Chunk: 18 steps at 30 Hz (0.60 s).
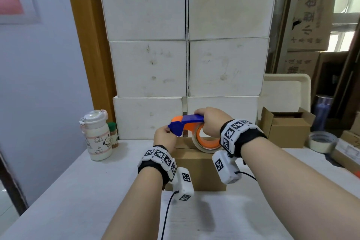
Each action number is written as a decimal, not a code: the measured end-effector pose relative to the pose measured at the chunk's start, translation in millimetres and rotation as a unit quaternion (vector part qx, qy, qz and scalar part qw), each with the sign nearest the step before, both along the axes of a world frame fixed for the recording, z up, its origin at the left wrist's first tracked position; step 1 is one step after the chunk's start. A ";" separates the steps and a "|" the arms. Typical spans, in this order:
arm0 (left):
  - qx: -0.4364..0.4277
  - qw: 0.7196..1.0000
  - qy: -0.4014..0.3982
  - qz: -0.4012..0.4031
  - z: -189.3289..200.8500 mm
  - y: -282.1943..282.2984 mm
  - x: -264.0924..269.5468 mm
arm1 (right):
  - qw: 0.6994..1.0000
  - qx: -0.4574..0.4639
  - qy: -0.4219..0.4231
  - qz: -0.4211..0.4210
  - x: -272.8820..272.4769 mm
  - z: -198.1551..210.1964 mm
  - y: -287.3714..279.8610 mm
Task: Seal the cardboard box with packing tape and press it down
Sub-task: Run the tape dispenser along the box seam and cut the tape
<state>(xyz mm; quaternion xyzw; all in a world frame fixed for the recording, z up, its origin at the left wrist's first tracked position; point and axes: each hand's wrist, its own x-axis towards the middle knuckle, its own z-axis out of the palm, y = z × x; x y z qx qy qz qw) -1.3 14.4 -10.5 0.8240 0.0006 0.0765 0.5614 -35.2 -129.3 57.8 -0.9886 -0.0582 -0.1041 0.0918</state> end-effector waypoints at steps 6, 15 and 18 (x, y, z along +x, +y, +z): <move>-0.022 1.000 -0.006 0.005 0.1 0.7 -2.3 | 1.000 -0.003 -0.004 -0.002 6.1 -3.0 -0.3; -0.073 0.997 -0.017 0.010 -4.0 2.6 2.5 | 1.000 -0.011 0.001 -0.011 11.7 -4.0 2.2; -0.077 0.997 -0.023 0.007 -4.9 2.0 4.8 | 1.000 -0.006 -0.001 -0.013 11.0 -4.8 0.5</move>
